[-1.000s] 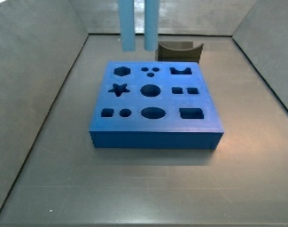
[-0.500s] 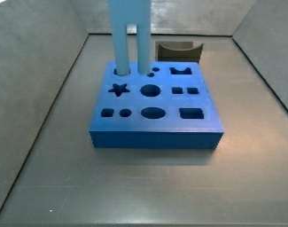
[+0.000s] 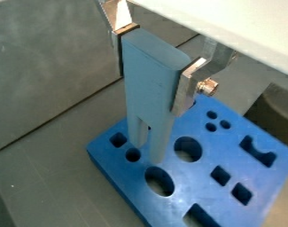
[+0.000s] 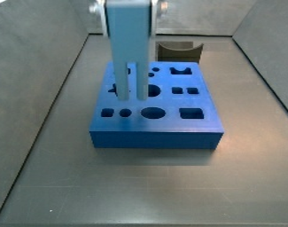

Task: Insert the square-circle object.

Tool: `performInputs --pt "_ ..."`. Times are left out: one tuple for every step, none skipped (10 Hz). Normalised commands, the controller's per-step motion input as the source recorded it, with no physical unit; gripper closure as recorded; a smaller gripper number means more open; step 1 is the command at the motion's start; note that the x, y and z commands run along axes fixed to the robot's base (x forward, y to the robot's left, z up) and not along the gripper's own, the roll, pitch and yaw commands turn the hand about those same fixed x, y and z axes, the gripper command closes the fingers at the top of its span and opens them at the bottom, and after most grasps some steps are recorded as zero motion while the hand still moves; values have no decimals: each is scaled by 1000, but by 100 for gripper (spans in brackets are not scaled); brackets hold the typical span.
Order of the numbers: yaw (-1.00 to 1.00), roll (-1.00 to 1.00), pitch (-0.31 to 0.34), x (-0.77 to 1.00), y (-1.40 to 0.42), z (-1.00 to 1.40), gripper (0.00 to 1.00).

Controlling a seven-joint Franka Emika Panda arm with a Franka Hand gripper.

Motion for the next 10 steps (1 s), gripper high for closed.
performInputs --pt "160 -77 -131 -77 -9 -317 100" --pt "106 -116 -154 -111 0 -206 100" --pt "160 -91 -160 -177 0 -214 100" --pt "137 -56 -140 -249 0 -206 100" --pt "43 -49 -97 -269 -23 -143 100" --pt "0 -11 -44 -274 0 -117 100" --pt "0 0 -59 -374 -60 -114 100" --pt "0 -14 -61 -337 -83 -120 100" --pt "0 -27 -36 -3 -131 -209 100" --pt "0 -21 0 23 -114 -277 100"
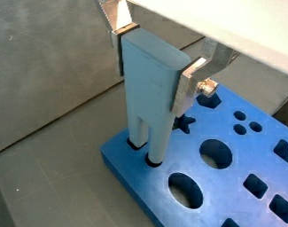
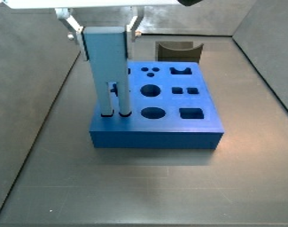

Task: Insert the square-circle object.

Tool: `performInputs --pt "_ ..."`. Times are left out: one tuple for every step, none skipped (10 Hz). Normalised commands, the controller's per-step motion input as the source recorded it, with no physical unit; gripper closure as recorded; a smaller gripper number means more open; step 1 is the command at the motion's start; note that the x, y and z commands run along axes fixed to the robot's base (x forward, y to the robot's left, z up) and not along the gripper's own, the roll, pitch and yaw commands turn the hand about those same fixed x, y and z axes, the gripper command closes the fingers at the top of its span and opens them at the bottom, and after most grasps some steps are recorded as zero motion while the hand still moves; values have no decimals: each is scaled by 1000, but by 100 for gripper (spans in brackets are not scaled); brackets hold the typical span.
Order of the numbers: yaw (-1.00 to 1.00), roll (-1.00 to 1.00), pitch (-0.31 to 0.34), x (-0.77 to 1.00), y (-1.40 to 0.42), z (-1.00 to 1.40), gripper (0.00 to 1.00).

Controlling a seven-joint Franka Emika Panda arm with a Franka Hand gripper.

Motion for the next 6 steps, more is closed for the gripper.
performInputs --pt "0 -43 0 131 -134 -317 100" --pt "3 -44 0 169 -126 -331 100" --pt "40 -67 0 83 -117 -306 100" --pt "49 -56 0 43 -94 -303 100" --pt "0 0 -3 26 -43 -289 100" --pt "0 0 -14 0 -9 -254 100"
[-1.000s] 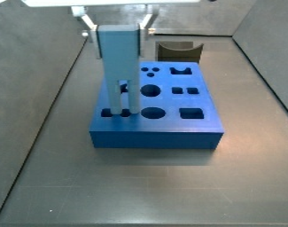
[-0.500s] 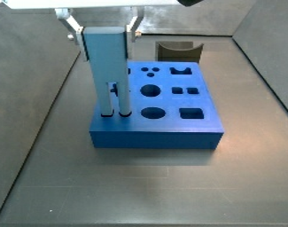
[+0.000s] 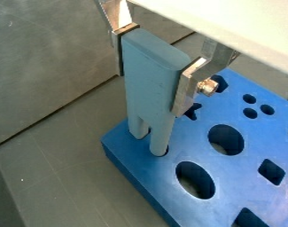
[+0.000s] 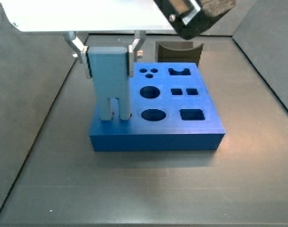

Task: Insert the square-circle object.

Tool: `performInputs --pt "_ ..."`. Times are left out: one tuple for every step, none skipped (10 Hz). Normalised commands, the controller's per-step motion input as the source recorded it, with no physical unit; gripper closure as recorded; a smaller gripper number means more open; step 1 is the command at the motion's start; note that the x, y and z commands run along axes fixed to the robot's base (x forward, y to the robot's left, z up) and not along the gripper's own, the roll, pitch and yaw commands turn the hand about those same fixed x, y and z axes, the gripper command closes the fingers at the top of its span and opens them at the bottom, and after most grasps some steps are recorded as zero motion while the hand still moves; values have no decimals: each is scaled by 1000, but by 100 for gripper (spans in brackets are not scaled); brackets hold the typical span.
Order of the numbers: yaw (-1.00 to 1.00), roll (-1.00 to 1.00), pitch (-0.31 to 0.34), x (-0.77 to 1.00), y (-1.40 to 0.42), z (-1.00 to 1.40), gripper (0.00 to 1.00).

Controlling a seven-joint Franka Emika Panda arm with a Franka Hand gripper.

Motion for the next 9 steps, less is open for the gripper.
performInputs --pt "0 0 -30 0 -17 -283 100" --pt "0 0 -83 0 -3 -349 100" --pt "0 0 -107 -3 -3 -377 100" --pt "0 0 -91 0 -23 -343 100" --pt "0 0 -44 0 -66 -297 100" --pt "0 3 -49 0 -71 -291 100" --pt "0 20 -70 -86 -51 -300 100" --pt "0 -67 -76 0 14 -103 100" --pt "0 0 0 0 0 0 100"
